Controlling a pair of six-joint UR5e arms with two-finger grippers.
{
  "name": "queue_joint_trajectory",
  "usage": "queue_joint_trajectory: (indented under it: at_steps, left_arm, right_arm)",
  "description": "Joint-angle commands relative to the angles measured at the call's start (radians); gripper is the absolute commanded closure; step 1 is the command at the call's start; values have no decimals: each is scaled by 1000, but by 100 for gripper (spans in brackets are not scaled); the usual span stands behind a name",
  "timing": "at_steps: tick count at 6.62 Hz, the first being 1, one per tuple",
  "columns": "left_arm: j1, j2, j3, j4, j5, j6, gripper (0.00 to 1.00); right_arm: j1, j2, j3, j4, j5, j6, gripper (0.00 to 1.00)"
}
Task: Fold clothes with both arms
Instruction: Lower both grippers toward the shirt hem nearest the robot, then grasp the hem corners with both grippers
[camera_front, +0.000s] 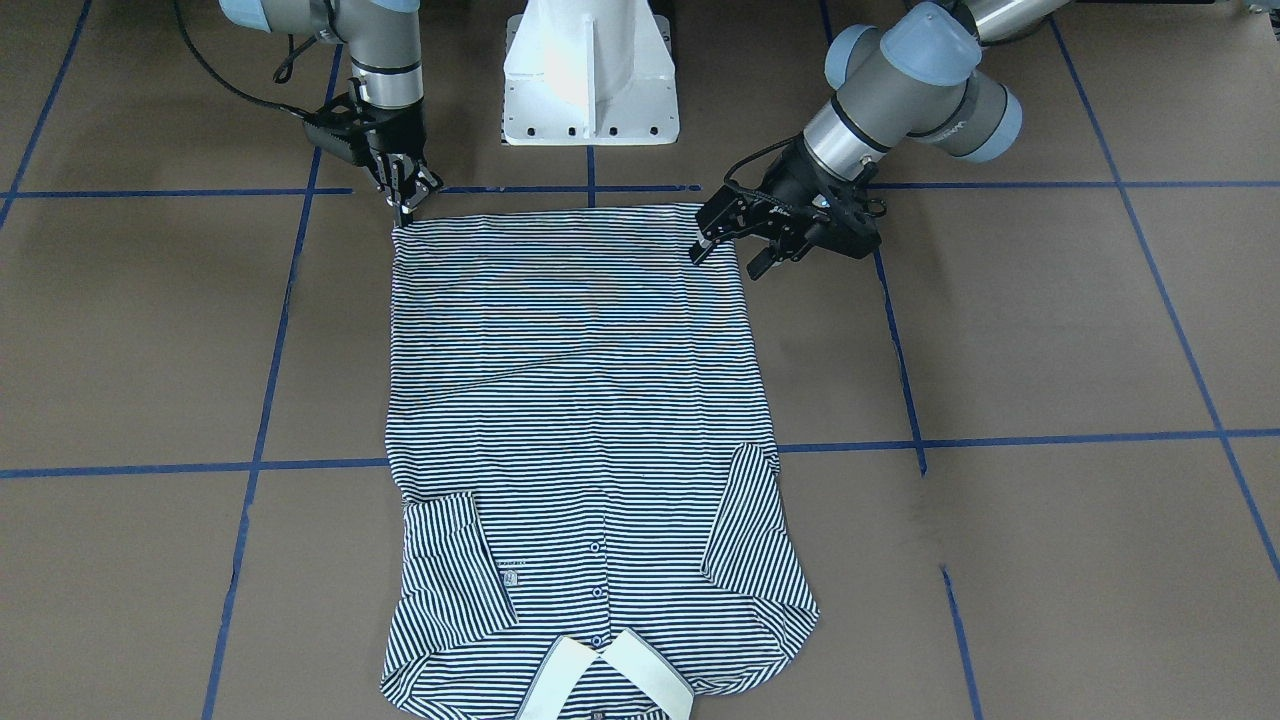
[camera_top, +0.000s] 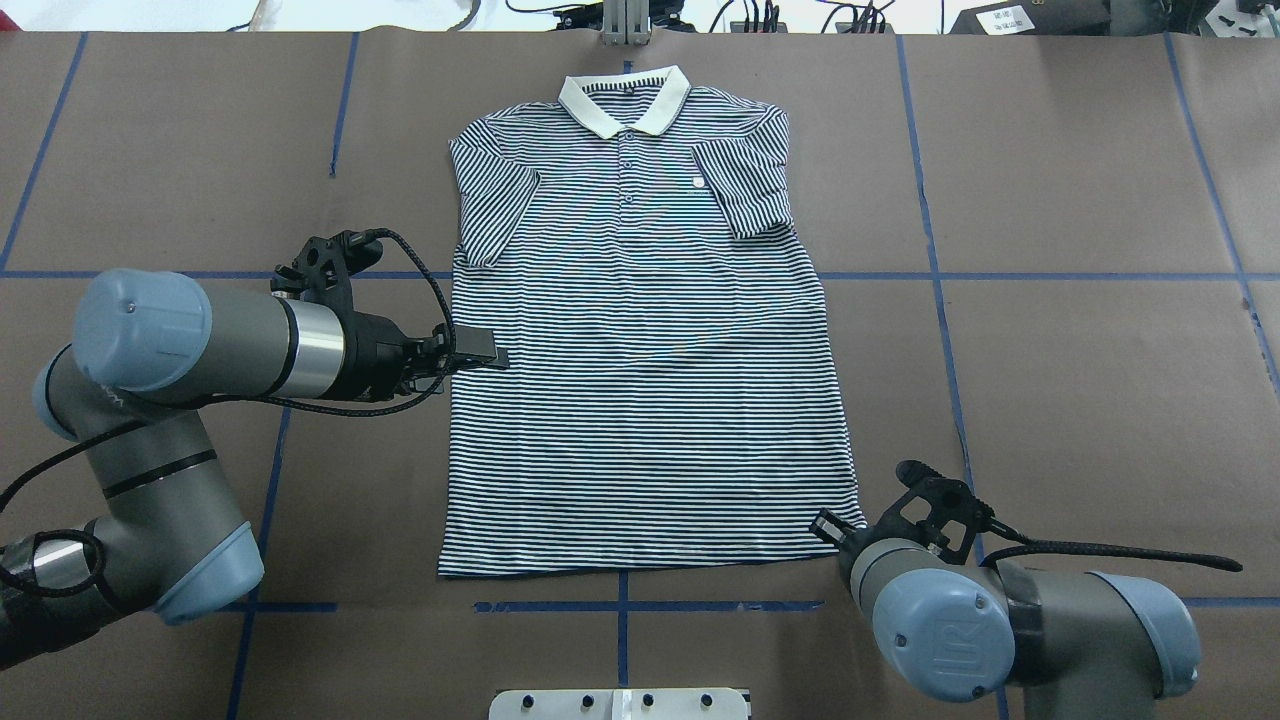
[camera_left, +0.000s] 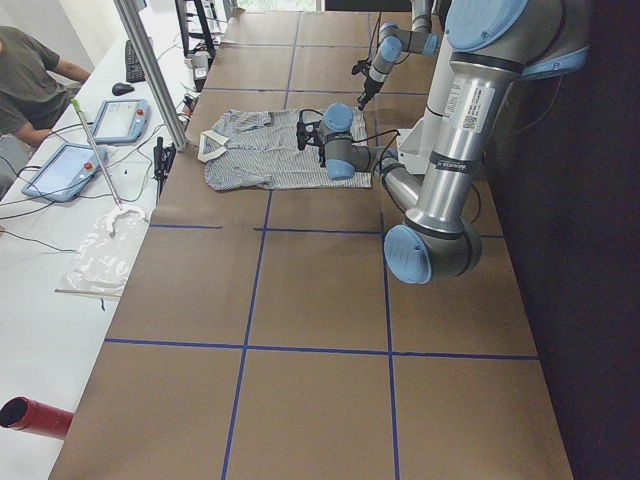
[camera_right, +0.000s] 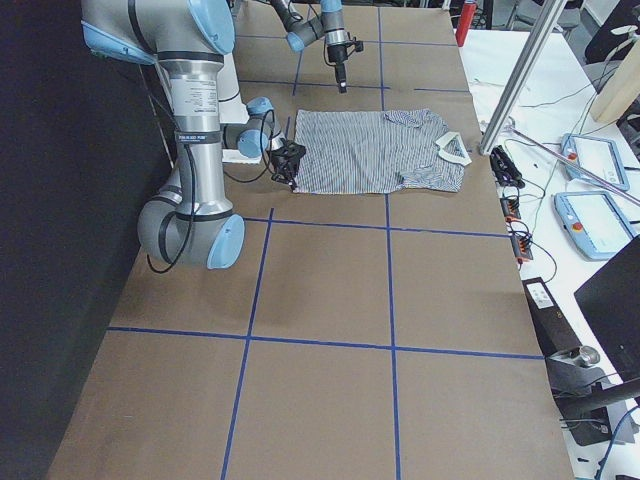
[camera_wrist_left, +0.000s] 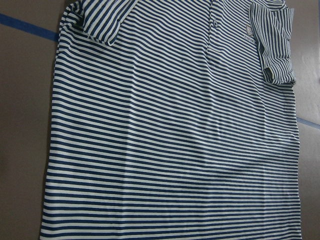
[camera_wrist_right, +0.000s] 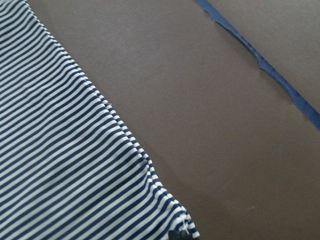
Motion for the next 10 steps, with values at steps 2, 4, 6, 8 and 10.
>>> queue_joint_trajectory:
  at_steps: [2, 4, 6, 8, 10]
  left_arm:
    - [207, 35, -143, 223, 217, -116, 16]
    - [305, 35, -199, 393, 305, -181, 16]
    - [354, 40, -199, 507, 342, -195, 16]
    - [358, 43, -156, 509, 342, -195, 17]
    - [359, 47, -139, 509, 342, -195, 23]
  right_arm:
    - [7, -44, 65, 0, 11, 2, 100]
    - [-3, -47, 78, 0, 23, 2, 100]
    - [-3, -50, 80, 0, 23, 0, 100]
    - [-3, -50, 79, 0, 22, 0, 100]
    - [-3, -48, 79, 0, 23, 0, 100]
